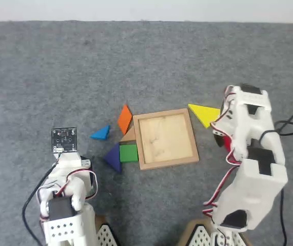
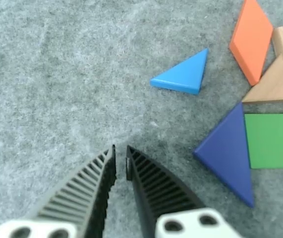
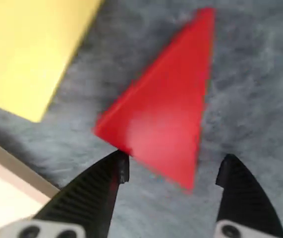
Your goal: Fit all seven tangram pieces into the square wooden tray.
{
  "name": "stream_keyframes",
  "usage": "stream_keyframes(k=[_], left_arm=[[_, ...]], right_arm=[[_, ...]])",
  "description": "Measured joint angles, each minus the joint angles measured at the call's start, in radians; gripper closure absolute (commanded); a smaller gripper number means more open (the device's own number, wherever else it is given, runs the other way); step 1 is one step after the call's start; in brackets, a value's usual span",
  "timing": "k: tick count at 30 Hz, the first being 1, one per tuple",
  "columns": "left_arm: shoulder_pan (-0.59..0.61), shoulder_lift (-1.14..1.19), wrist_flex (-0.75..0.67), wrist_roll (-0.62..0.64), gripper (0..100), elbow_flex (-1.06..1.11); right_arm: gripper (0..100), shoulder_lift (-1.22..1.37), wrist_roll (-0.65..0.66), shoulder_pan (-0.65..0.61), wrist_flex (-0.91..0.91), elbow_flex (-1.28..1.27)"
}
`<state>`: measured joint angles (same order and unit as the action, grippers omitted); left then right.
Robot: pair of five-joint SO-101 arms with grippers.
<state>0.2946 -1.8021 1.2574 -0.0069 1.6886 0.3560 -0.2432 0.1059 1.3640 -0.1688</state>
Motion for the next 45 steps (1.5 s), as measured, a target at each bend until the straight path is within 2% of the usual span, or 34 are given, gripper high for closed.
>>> stream_keyframes(k=[9, 17, 28, 40, 45], left_arm=[[0.000, 0.000, 0.000, 0.000, 96, 0.000], [0.000, 0.000, 0.000, 0.000, 96, 0.000], [0.000, 0.000, 0.000, 0.000, 96, 0.000], [0.000, 0.000, 0.000, 0.000, 96, 0.000], [0.000, 0.000, 0.000, 0.000, 96, 0.000]], right_arm=[[71.0, -0.112, -0.025, -0.008, 0.025, 0.002], [70.8, -0.092, -0.014, -0.152, -0.031, 0.002], [70.9, -0.008, 0.028, -0.063, -0.083, 0.017], [71.2, 0.031, 0.043, -0.044, -0.081, 0.017], [82.0, 0.084, 0.068, -0.043, -0.080, 0.046]])
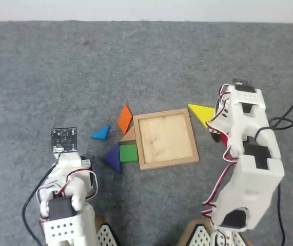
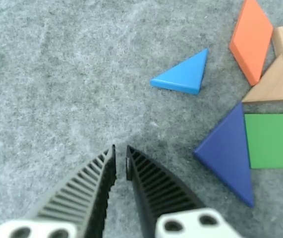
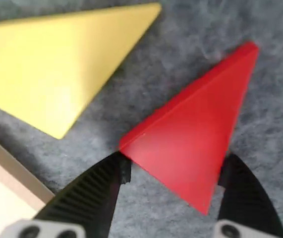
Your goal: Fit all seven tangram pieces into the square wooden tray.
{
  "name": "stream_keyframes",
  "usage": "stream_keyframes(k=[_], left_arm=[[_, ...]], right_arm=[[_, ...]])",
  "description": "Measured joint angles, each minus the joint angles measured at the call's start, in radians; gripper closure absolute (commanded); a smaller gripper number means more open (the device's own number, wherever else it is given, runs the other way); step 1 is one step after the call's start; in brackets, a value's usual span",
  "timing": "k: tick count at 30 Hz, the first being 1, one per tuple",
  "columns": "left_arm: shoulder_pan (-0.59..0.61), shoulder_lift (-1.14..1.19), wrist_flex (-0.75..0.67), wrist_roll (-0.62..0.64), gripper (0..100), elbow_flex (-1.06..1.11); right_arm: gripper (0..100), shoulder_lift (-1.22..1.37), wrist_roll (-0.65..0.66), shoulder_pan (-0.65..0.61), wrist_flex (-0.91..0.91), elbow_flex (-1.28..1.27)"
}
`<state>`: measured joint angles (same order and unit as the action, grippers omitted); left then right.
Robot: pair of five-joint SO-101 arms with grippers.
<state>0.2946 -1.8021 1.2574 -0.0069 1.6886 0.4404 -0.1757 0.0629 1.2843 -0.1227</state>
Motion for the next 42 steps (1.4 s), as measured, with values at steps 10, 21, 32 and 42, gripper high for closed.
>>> stream_keyframes(k=[10, 21, 32, 42], left_arm=[[0.000, 0.000, 0.000, 0.000, 96, 0.000], [0.000, 0.000, 0.000, 0.000, 96, 0.000], [0.000, 0.000, 0.000, 0.000, 96, 0.000], [0.000, 0.000, 0.000, 0.000, 96, 0.000]], right_arm=[[90.0, 0.014, 0.002, 0.018, 0.021, 0.037], [75.7, -0.072, -0.133, -0.014, 0.028, 0.037], [70.9, 0.072, -0.282, -0.061, -0.071, 0.132], [71.2, 0.201, -0.407, -0.046, 0.095, 0.361]])
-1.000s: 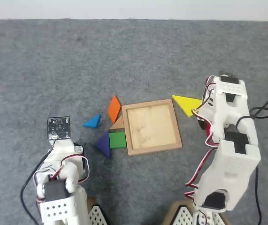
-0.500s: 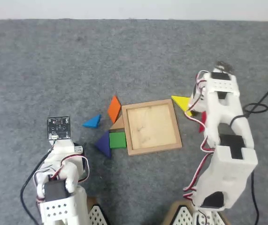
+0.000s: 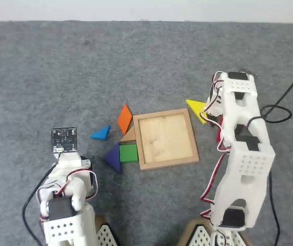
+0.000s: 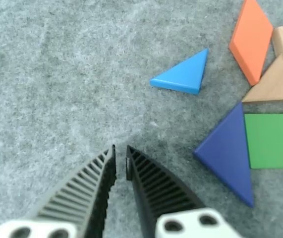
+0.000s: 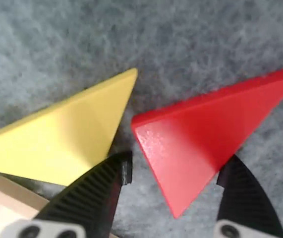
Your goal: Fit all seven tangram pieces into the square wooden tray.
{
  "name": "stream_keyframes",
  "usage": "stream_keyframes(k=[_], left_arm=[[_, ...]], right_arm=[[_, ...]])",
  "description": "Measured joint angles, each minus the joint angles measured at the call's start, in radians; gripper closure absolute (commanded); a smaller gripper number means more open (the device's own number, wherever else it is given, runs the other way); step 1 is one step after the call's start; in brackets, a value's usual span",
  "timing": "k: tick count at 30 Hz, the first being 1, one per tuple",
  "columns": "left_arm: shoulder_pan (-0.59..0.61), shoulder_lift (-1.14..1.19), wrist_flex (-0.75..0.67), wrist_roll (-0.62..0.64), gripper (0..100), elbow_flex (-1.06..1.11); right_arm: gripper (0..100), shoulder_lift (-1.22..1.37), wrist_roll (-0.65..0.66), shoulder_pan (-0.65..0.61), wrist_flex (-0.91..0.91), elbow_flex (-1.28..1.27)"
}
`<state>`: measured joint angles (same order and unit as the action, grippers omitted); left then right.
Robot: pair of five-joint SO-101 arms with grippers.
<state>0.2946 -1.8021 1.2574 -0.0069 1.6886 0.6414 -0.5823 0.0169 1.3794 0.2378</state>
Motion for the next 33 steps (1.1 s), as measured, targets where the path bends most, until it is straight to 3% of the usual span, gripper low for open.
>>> stream_keyframes(k=[5, 14, 33], left_arm=[[0.000, 0.000, 0.000, 0.000, 96, 0.000], [0.000, 0.000, 0.000, 0.000, 96, 0.000], [0.000, 0.000, 0.000, 0.000, 96, 0.000]], right_arm=[[76.8, 0.002, -0.008, 0.084, 0.021, 0.009], [71.4, 0.002, -0.012, 0.103, -0.012, 0.009], [71.2, -0.100, -0.011, 0.143, -0.075, 0.011]])
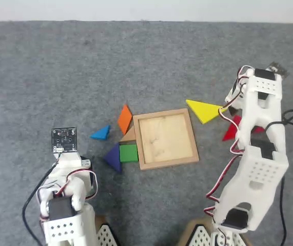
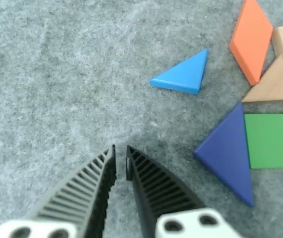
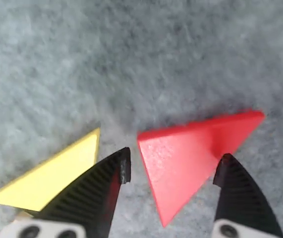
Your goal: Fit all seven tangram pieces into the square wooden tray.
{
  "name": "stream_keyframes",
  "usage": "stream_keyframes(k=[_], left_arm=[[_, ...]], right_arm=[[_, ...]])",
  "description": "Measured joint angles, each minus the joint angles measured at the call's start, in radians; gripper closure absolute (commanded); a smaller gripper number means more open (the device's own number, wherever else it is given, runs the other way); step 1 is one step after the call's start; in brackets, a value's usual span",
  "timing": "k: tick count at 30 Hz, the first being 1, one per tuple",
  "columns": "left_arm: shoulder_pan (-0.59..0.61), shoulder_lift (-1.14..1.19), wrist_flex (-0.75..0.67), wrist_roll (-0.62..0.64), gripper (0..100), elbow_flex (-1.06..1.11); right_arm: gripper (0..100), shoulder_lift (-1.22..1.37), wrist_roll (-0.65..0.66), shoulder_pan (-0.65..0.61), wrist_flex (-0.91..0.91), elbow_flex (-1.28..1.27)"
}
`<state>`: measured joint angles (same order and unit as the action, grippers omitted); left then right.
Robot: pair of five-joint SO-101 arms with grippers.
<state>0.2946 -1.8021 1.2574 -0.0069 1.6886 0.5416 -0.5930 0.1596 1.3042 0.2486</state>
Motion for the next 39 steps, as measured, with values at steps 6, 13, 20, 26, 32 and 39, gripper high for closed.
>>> stream_keyframes(k=[6, 13, 20, 26, 32, 39], left_arm=[[0.000, 0.000, 0.000, 0.000, 96, 0.000], [0.000, 0.000, 0.000, 0.000, 96, 0.000], [0.000, 0.000, 0.000, 0.000, 96, 0.000], [0.000, 0.000, 0.000, 0.000, 96, 0.000], [0.000, 0.000, 0.000, 0.000, 96, 0.000], [0.000, 0.000, 0.000, 0.000, 96, 0.000]], right_arm=[[71.1, 0.080, -0.066, 0.000, -0.049, 0.026], [71.3, 0.118, -0.152, 0.005, -0.051, 0.071], [71.3, 0.150, -0.155, -0.005, 0.086, 0.074], [71.3, 0.161, -0.028, -0.075, 0.256, 0.066], [84.7, 0.163, 0.003, -0.080, 0.292, 0.066], [93.9, 0.163, 0.003, -0.049, 0.292, 0.066]])
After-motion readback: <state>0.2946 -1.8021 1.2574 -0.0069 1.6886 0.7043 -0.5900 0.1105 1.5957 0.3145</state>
